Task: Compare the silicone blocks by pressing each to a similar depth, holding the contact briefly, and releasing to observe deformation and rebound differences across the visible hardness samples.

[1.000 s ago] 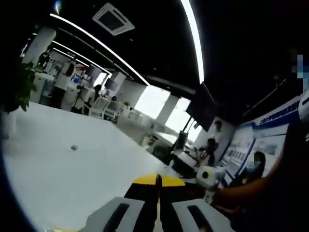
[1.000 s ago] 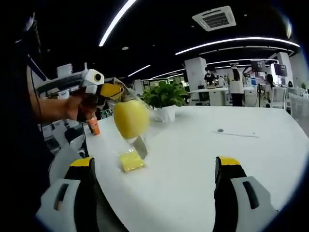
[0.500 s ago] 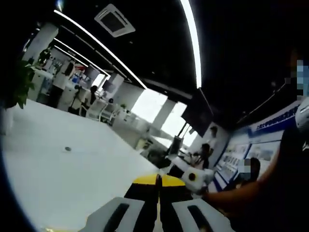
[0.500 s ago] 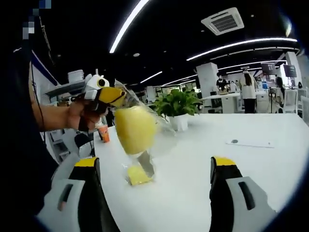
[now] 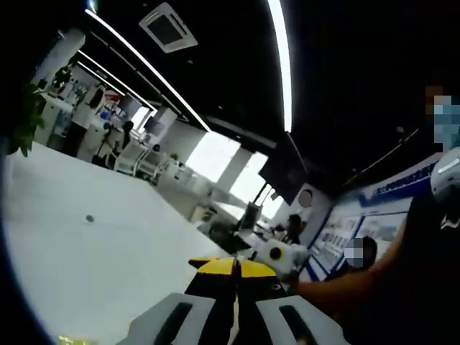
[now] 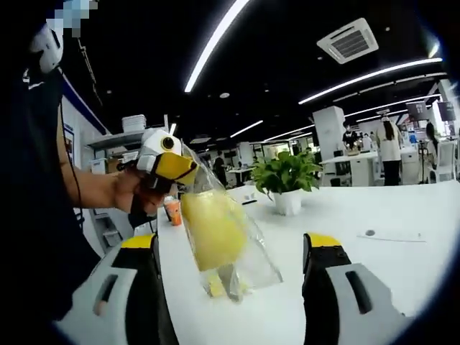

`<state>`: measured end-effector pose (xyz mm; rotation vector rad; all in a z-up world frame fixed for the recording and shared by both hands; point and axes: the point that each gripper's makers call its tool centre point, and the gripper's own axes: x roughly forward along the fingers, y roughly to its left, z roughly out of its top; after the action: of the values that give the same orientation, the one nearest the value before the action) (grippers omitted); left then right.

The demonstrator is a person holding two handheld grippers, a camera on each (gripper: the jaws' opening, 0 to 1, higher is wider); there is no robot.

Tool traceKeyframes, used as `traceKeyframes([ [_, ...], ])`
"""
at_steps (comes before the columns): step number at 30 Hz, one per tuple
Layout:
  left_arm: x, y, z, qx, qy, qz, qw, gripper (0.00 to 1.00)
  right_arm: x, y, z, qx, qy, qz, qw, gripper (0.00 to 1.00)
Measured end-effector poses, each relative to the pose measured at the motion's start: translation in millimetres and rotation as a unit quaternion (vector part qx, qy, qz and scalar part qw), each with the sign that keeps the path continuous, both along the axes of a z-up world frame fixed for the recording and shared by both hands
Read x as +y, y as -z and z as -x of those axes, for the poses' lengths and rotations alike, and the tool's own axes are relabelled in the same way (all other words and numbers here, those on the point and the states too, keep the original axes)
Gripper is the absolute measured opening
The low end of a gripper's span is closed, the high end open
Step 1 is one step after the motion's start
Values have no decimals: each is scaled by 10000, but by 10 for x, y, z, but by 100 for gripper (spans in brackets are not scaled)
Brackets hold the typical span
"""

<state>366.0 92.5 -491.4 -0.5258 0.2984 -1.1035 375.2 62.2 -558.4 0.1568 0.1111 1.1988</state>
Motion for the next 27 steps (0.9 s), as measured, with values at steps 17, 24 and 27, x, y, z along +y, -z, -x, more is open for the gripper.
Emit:
traceKeyframes([
  [17,-21,-48,50,192,115,238,9995,0,91,-65,157,121,-427,-166,9989,43],
  [24,-49,-72,102,199,176,288,9992,0,128,-94,198,43,-537,-187,9984,32],
  [27,-39,-72,103,197,160,288,9993,0,145,-91,223,41,-585,-183,9981,30],
])
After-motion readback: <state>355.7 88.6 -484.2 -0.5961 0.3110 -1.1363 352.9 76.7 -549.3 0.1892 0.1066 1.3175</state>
